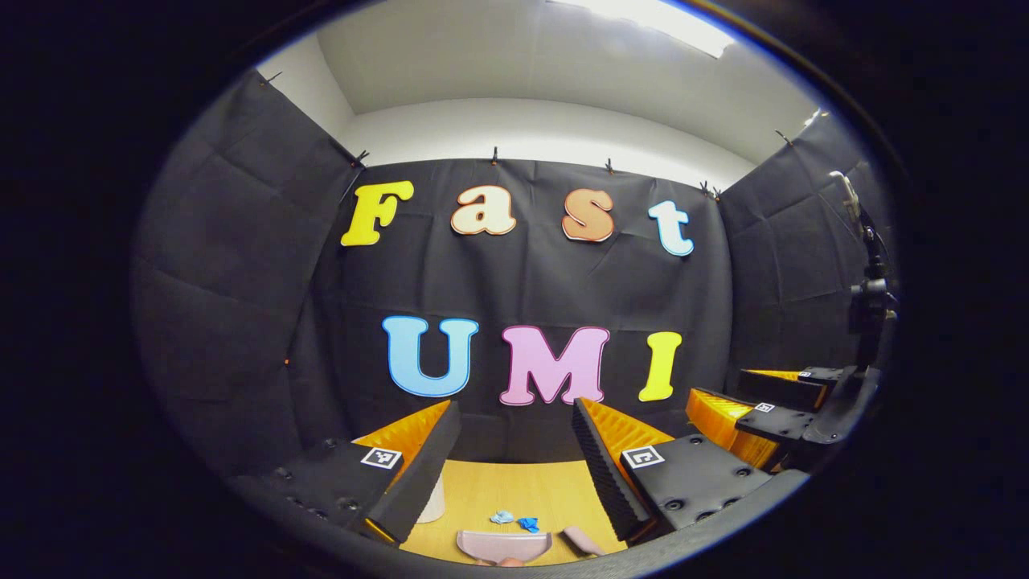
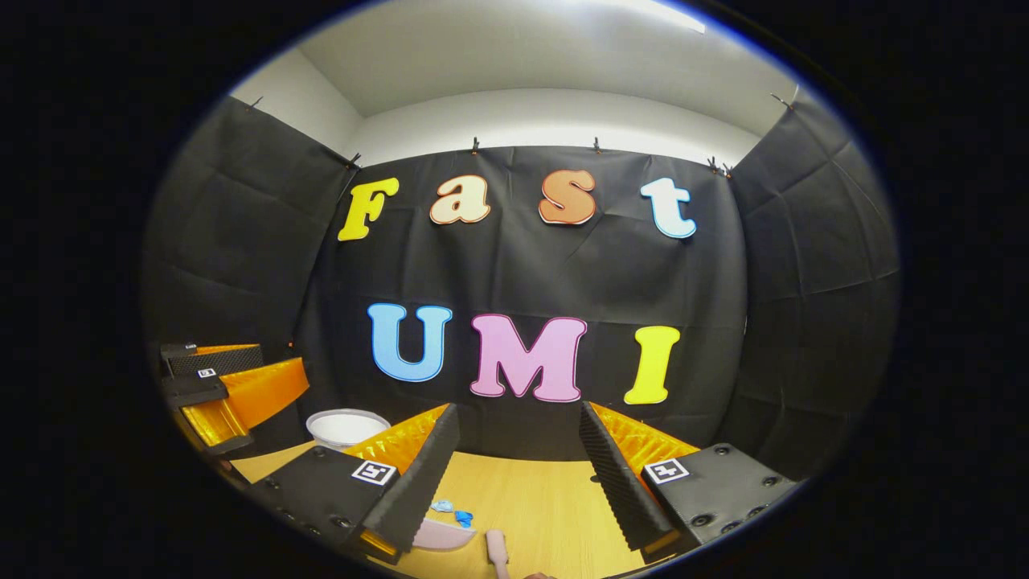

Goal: Pick up the small broom and dustpan from the desktop, sweep the trash into the dustpan with the broom, and then empty the trash into the garbage bin.

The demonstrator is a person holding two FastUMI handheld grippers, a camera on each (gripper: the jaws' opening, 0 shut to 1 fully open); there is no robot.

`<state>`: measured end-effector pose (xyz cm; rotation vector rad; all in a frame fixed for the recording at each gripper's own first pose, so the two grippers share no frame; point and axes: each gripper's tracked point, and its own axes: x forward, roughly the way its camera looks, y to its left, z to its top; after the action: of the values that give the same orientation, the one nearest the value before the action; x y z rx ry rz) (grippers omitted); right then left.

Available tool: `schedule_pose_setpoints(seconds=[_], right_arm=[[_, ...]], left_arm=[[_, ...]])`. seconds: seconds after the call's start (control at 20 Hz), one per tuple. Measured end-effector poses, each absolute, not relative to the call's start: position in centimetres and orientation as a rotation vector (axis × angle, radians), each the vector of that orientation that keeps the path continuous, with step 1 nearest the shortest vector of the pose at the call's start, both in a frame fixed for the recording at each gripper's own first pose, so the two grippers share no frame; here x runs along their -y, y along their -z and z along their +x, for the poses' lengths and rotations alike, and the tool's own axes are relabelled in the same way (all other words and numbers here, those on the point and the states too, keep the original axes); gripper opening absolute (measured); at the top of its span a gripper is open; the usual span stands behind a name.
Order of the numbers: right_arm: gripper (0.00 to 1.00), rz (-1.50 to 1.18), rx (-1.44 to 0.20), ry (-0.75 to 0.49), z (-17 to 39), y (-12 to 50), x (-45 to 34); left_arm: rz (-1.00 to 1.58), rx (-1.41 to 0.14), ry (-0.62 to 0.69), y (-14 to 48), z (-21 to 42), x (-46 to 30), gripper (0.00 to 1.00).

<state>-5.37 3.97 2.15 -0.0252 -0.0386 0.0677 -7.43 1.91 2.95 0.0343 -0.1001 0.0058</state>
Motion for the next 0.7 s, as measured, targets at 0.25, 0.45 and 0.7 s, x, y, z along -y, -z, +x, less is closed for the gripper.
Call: schedule_pose_setpoints(seconds=[0.25,0.45,0.7], right_arm=[[0.91,0.003,0.000,-0.074,-5.0,-1.2,-4.5],[0.96,0.001,-0.013,-0.075,-4.8,-0.8,-5.1],[0.96,0.004,-0.036,-0.088,-4.3,-0.1,-6.2]], left_arm=[[-0.018,-0.004,-0.006,-0.3,-6.9,-2.9,0.82],[-0.075,-0.034,-0.028,0.2,-6.6,-4.5,0.82],[-0.060,-0.068,-0.033,1.5,-6.0,-5.1,0.82]])
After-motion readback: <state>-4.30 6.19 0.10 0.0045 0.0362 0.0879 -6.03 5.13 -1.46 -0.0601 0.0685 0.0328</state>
